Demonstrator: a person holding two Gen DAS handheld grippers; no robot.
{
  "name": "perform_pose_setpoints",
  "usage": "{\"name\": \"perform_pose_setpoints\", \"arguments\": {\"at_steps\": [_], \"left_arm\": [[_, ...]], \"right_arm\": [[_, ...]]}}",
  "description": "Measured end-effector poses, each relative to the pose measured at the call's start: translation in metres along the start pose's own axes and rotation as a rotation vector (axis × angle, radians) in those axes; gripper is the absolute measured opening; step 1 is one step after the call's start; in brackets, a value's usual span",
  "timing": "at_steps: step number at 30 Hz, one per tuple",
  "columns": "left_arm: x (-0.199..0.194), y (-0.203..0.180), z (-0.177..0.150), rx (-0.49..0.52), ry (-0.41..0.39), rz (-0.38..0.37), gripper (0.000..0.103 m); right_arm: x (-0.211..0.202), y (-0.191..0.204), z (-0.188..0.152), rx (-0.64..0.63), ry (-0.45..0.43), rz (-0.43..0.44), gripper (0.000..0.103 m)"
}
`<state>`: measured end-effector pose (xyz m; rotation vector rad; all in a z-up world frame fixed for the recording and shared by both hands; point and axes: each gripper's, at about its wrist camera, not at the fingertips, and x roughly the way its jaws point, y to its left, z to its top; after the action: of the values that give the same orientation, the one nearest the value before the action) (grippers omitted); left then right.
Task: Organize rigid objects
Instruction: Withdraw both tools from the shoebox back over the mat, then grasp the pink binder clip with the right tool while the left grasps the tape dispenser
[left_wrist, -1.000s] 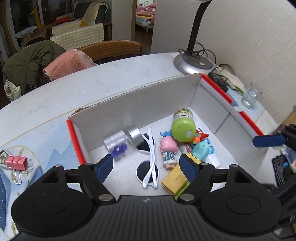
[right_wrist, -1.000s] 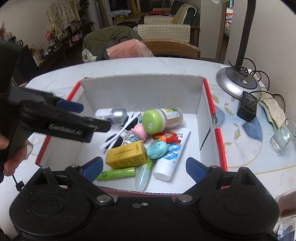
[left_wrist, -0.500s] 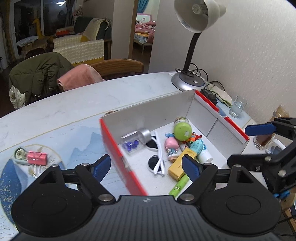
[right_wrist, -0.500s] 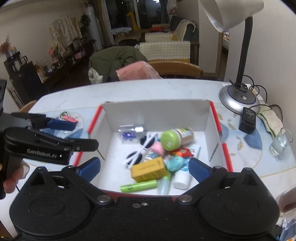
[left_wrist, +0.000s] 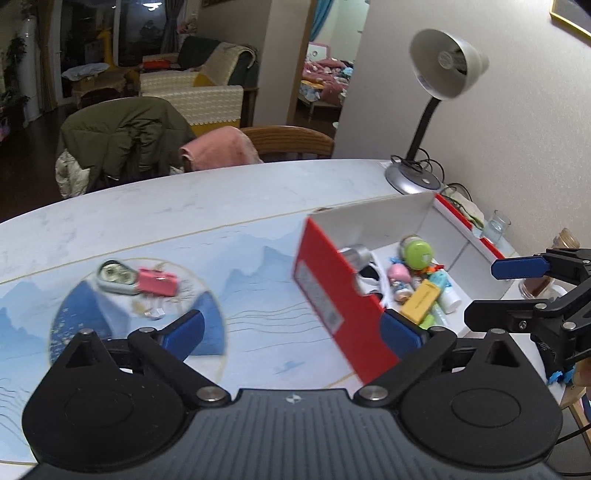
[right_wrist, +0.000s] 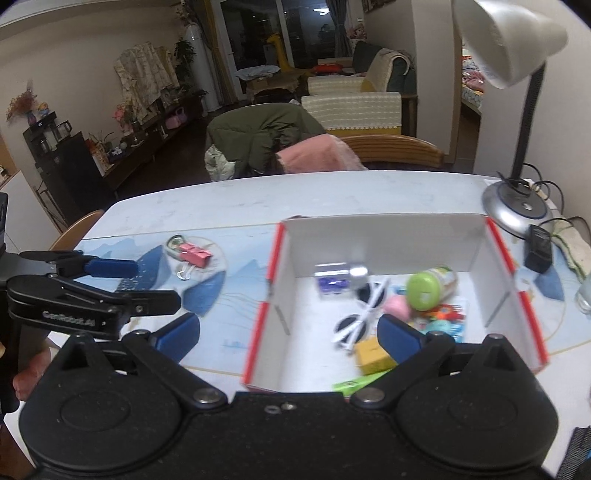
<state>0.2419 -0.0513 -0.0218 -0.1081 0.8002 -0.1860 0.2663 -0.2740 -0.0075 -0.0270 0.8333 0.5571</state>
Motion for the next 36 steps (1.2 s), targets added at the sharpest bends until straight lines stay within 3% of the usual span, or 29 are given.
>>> {"name": "perform_pose_setpoints", "arguments": {"at_steps": [13, 25, 36], "left_arm": [[-0.003, 0.086, -0.023, -0.017, -0.054, 0.109, 0.103], [0.045, 0.163, -0.019, 0.012, -0.036, 0.184, 0.103], [0.094, 0.208, -0.016, -0.002, -0.017, 0.188, 0.103]], "right_arm": [[0.047, 0.082, 0.017, -0.046, 0.039, 0.011, 0.102], [0.113, 0.136, 0.044, -0.084, 0.079, 0.009, 0.102], [0.190, 0.152, 0.071, -0.021, 0.122, -0.014, 0.099]]}}
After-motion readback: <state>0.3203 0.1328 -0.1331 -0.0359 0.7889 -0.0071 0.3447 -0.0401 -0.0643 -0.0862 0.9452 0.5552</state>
